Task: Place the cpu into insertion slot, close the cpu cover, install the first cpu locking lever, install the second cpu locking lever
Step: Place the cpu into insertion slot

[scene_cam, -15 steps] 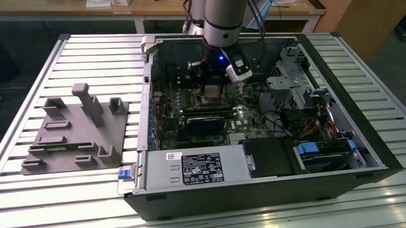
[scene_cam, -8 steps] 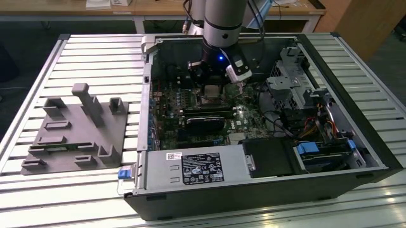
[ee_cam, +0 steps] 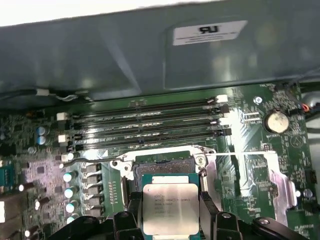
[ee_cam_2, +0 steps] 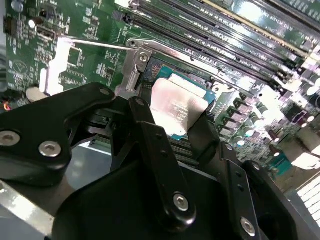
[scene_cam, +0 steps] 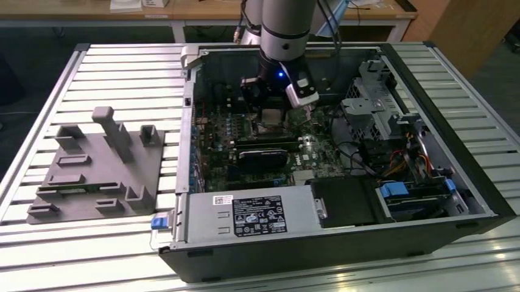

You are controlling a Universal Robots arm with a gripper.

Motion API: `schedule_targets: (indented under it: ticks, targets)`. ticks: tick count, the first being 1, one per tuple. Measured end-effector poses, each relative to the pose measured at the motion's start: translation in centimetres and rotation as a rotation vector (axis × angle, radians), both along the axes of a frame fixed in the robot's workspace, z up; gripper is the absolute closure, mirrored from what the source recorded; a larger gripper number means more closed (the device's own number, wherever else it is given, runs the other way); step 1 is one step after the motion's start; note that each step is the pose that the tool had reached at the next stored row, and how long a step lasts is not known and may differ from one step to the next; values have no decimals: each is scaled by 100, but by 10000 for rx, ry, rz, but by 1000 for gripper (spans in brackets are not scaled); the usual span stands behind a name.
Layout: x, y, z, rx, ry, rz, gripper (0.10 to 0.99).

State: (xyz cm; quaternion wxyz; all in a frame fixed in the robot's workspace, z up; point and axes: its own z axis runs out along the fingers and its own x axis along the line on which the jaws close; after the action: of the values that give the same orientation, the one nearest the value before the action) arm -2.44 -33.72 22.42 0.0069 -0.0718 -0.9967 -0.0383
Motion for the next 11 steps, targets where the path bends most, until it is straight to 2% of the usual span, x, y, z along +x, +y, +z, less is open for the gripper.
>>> schedule_targets:
  ticks: [11]
  targets:
    - [0, 0, -1, -1, 0, -1419, 545]
